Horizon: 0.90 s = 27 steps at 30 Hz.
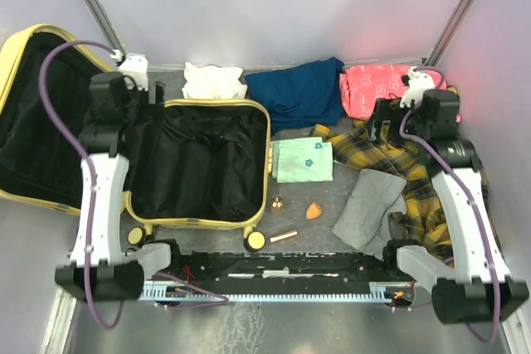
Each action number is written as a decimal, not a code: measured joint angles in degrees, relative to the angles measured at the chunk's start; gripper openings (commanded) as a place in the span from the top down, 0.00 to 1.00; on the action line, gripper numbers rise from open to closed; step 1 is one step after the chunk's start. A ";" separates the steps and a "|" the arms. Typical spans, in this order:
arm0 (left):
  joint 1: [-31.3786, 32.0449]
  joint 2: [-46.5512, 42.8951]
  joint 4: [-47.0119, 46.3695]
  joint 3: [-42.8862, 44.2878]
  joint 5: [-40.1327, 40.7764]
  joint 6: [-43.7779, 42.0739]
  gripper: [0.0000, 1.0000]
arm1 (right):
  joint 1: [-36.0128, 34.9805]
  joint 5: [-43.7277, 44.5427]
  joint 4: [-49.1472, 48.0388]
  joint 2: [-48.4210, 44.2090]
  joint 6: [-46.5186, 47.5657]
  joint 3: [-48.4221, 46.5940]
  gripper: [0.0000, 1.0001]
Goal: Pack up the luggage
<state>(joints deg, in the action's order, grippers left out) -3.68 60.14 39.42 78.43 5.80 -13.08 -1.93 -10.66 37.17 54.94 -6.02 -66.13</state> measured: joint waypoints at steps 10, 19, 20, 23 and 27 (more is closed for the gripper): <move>3.78 18.40 1.42 -0.11 -3.74 -0.02 0.01 | 2.01 -4.68 2.82 19.54 -11.98 -0.04 0.01; 5.70 18.97 0.94 -0.20 -6.43 0.44 0.01 | -1.16 -6.36 -2.23 25.22 -29.31 0.15 0.01; 5.77 18.97 0.90 -0.26 -6.75 0.57 0.01 | -2.10 -6.47 -3.72 25.64 -31.19 0.15 0.01; 5.81 18.97 0.83 -0.63 -7.96 1.44 0.01 | -5.62 -6.16 -8.00 27.32 -36.46 0.15 0.01; 5.81 18.97 0.87 -1.05 -9.16 3.15 0.01 | -10.45 -5.55 -14.29 31.58 -44.22 0.11 0.01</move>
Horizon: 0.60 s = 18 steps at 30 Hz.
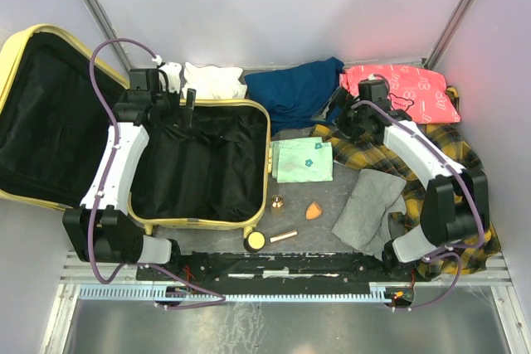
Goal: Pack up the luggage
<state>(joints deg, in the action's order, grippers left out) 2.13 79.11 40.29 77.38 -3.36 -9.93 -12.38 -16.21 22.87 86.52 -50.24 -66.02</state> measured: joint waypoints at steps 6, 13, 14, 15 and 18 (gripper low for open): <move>0.07 -0.04 -0.15 -0.20 -1.42 1.84 0.01 | -3.43 3.28 -7.26 6.84 -13.00 -0.13 0.01; 0.24 -0.61 -0.76 -2.56 -3.15 2.56 0.01 | -5.09 7.52 -7.50 16.35 -27.26 -6.14 0.00; 0.24 -0.92 -1.14 -3.17 -3.37 2.64 0.01 | -5.22 7.76 -7.37 17.70 -28.35 -7.28 0.00; 0.24 -1.18 -1.49 -3.67 -3.48 2.67 0.01 | -5.33 8.13 -7.26 19.17 -29.44 -8.61 0.00; 0.24 -1.62 -1.99 -4.72 -4.13 2.86 0.01 | -5.68 9.31 -6.75 23.04 -31.89 -12.28 0.00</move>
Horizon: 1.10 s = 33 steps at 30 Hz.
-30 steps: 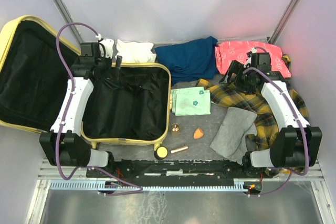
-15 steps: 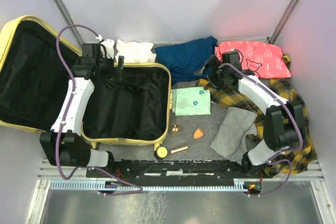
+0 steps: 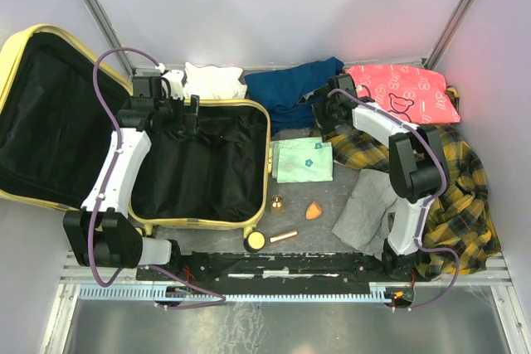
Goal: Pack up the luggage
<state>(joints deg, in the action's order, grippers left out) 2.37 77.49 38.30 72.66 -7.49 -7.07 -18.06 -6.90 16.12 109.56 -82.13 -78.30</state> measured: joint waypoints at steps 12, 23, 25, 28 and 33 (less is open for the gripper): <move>0.00 0.00 -0.94 -2.29 0.76 0.20 0.01 | -1.31 5.25 3.56 14.12 -4.07 -13.66 0.00; 0.02 0.63 -0.90 -2.05 1.42 0.20 0.01 | -1.66 8.76 6.43 21.07 0.85 -21.70 0.68; 0.00 1.40 -0.94 -1.62 1.33 0.20 0.01 | -1.29 8.90 6.67 21.92 3.65 -23.54 0.78; 0.02 2.49 -1.11 -1.05 1.07 0.20 0.01 | -0.26 7.76 6.38 22.12 9.03 -25.33 0.97; 0.28 3.69 -1.25 -0.17 0.11 0.20 0.01 | 1.79 3.85 6.03 22.10 16.37 -25.97 0.98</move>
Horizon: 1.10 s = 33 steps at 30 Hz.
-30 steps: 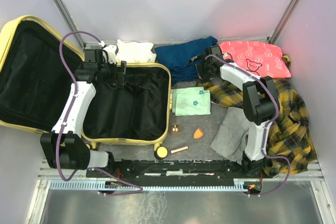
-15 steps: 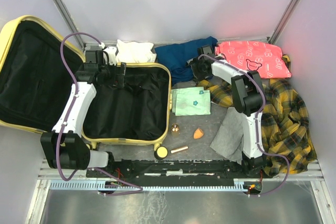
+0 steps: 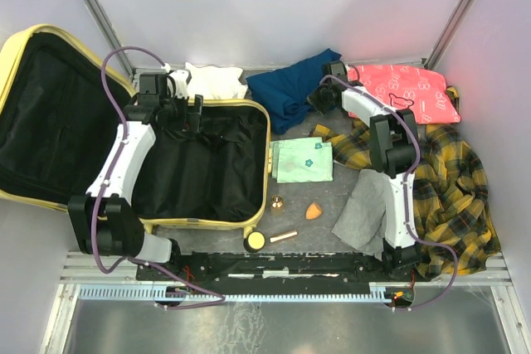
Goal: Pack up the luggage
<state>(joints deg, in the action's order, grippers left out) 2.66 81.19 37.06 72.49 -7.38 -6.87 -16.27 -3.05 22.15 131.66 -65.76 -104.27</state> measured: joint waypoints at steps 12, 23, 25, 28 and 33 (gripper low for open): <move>6.75 6.34 -3.17 5.51 -0.61 0.02 0.01 | 6.05 -14.23 15.98 0.00 26.23 -15.41 0.99; 17.03 15.65 -5.16 17.03 -0.55 2.45 0.01 | 12.74 -21.44 39.80 0.44 56.87 -25.94 0.99; 18.93 18.62 -5.95 20.65 -0.35 3.56 0.00 | 14.08 -21.29 42.12 0.44 60.48 -26.29 0.99; 21.31 24.04 -7.26 26.03 -0.37 5.97 0.00 | 15.34 -19.93 44.46 0.44 66.47 -26.18 0.99; 24.17 36.76 -9.03 38.05 -0.92 12.48 0.03 | 15.63 -16.81 44.87 0.44 73.00 -25.27 0.99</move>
<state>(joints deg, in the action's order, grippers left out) 26.83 117.95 28.03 110.54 -8.29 5.61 -0.64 -19.86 67.02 132.09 7.25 -129.54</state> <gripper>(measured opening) 0.994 0.053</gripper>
